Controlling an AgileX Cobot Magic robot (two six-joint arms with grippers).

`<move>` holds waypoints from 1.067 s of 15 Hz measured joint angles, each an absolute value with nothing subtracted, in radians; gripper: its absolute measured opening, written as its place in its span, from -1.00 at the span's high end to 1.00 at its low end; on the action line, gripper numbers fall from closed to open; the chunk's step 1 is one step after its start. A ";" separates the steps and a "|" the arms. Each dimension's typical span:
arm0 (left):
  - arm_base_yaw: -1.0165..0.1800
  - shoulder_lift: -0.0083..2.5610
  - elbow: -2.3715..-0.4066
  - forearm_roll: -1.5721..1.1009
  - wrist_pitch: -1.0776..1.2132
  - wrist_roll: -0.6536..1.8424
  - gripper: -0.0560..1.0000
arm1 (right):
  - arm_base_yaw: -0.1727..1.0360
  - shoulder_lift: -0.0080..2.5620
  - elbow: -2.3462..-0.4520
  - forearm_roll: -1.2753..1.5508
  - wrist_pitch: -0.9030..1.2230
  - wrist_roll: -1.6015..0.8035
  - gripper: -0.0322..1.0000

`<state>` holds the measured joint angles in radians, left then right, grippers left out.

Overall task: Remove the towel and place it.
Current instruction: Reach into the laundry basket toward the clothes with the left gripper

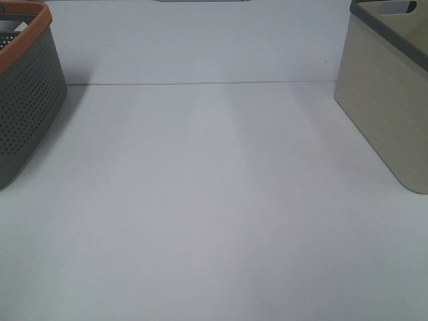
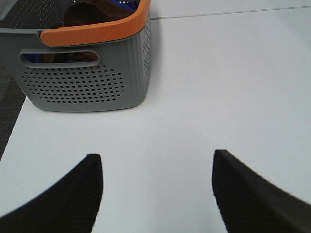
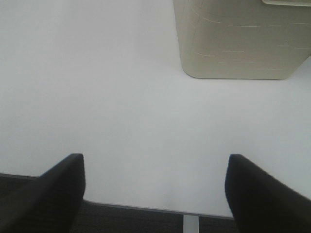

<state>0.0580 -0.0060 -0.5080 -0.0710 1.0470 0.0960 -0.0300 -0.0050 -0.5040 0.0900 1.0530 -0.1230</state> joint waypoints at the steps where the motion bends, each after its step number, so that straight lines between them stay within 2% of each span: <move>1: 0.058 -0.006 -0.508 -0.071 1.047 0.096 -0.29 | -0.030 -0.005 -0.504 0.090 1.053 -0.123 -0.41; 16: 0.058 -0.006 -0.508 -0.071 1.047 0.096 -0.29 | -0.030 -0.005 -0.504 0.090 1.053 -0.123 -0.41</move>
